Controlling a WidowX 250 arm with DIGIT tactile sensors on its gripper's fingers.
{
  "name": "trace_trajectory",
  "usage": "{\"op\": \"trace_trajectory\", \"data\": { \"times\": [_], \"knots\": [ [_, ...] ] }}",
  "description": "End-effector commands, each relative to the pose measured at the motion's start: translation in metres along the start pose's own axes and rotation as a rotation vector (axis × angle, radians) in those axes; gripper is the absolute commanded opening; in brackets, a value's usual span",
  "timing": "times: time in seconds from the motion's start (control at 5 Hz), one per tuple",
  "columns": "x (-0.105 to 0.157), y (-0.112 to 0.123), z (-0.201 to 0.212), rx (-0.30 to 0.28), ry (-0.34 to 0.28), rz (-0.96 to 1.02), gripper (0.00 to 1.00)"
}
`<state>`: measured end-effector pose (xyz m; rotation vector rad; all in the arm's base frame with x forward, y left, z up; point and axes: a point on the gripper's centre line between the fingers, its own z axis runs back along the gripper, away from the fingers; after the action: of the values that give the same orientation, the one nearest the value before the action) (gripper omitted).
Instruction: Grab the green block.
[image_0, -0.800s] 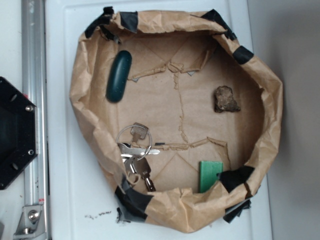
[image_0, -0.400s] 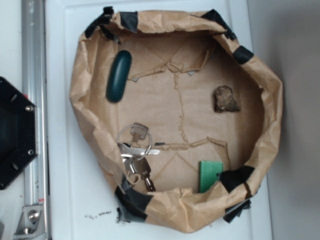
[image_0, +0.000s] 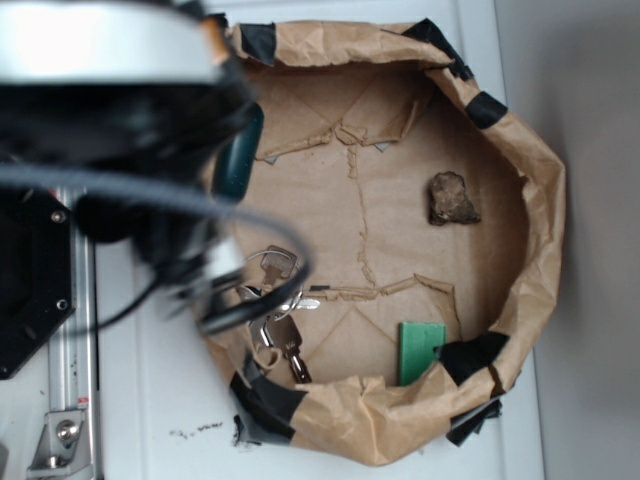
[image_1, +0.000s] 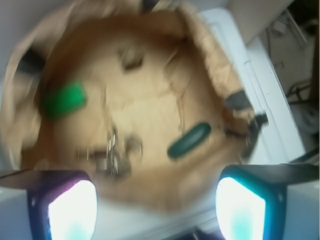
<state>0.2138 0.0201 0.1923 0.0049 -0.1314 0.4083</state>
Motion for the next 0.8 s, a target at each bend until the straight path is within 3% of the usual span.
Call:
{"op": "trace_trajectory", "data": {
  "times": [0.0, 0.2, 0.6],
  "knots": [
    [0.046, -0.037, -0.059, 0.038, -0.063, 0.45, 1.0],
    [0.051, -0.079, -0.081, -0.032, 0.011, 0.468, 1.0],
    [0.051, -0.079, -0.081, -0.032, 0.011, 0.468, 1.0]
  ]
}}
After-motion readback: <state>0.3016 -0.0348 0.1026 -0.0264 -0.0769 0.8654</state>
